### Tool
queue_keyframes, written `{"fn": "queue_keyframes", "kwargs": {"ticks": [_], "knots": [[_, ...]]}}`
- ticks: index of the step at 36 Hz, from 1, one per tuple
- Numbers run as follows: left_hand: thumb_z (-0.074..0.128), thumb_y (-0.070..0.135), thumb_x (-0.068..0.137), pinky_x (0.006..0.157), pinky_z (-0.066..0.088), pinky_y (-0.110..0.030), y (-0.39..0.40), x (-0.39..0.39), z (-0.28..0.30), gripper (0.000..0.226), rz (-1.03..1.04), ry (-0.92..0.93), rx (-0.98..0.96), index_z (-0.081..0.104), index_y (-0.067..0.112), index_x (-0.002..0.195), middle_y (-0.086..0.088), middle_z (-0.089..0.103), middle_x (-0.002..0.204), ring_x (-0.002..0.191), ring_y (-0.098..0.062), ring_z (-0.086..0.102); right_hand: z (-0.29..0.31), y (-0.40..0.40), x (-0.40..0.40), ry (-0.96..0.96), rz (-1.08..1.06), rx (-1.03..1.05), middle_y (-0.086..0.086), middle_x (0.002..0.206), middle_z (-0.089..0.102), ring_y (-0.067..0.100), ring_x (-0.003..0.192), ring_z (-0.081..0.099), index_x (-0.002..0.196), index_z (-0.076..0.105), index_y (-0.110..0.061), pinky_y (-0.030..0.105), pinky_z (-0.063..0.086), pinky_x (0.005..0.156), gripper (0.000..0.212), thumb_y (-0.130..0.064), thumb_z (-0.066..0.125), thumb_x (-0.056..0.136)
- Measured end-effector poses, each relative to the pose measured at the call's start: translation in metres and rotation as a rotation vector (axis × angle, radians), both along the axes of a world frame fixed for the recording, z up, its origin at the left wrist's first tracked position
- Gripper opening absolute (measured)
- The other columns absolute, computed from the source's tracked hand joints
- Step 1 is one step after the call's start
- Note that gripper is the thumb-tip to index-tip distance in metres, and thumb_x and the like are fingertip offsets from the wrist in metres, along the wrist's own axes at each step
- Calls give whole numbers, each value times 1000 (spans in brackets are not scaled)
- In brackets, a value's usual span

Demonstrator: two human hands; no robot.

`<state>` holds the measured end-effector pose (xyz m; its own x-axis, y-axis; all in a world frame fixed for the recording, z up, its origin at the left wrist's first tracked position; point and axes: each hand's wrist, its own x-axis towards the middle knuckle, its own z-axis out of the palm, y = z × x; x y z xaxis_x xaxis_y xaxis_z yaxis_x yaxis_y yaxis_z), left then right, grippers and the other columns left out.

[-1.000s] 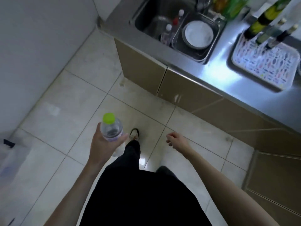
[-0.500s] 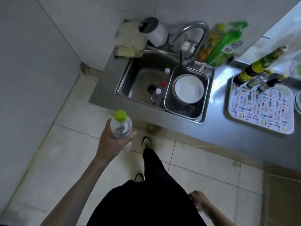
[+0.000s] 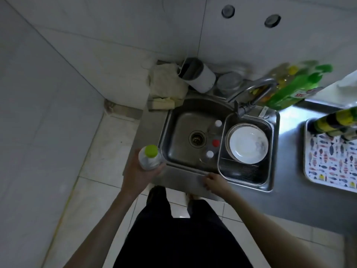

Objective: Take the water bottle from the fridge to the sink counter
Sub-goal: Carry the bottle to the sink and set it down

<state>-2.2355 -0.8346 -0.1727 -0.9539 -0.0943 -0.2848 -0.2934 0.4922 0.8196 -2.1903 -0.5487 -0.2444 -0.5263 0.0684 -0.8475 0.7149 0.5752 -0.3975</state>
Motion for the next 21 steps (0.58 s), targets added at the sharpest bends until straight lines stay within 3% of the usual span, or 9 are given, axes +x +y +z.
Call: {"fn": "queue_keyframes", "kwargs": {"ticks": [1,3,5,7,11,16,18,21], "knots": [[91,56,53,68,50,-5,-5,-18,-4,58,-24,9,-19,57,60,100,16,73,97,89,10,68,-3,-7,-8,-8,-8,8,16,100,74,31,90,70,99,70,-9,44,56,87,22,-23,53,99],[88,57,53,81,57,-26,-15,-52,-14,59,-77,39,-43,58,51,104,7,70,105,96,-6,69,-11,-19,-18,-20,-30,45,16,105,72,32,100,69,103,69,-6,44,55,92,26,-26,53,101],[88,56,56,87,57,-40,-26,-82,-28,59,-142,93,-65,56,49,105,3,67,109,102,-20,67,-16,-31,-22,-41,-11,82,15,94,69,27,91,65,86,66,-9,36,53,80,27,-27,52,102],[89,58,59,84,56,-35,-35,-109,-40,59,-196,122,-75,52,56,105,10,66,108,101,-16,67,-25,-44,-22,-79,-21,110,9,89,64,21,85,60,84,64,-14,33,48,74,26,-24,50,103],[87,62,63,78,48,-15,-45,-154,-63,61,-230,99,-108,50,57,111,24,66,104,96,10,63,-44,-61,-14,-136,-101,154,9,101,72,26,95,69,101,67,-10,41,56,89,19,-27,61,97],[89,57,64,79,48,-16,-46,-185,-81,61,-288,73,-156,58,41,115,22,67,104,92,8,62,-56,-74,-7,-96,-156,224,1,100,74,21,96,70,105,70,-18,40,57,89,16,-29,69,94],[88,59,62,75,40,-7,-44,-191,-84,60,-296,53,-164,54,53,111,33,64,98,89,20,58,-59,-78,-5,-94,-167,271,2,101,75,20,93,69,105,72,-17,33,54,81,17,-27,72,91],[88,63,60,71,36,-6,-41,-197,-84,61,-299,53,-190,46,69,103,53,55,100,89,33,52,-64,-82,-5,-84,-210,317,2,96,74,22,89,68,104,70,-15,25,43,73,20,-26,76,88]]}}
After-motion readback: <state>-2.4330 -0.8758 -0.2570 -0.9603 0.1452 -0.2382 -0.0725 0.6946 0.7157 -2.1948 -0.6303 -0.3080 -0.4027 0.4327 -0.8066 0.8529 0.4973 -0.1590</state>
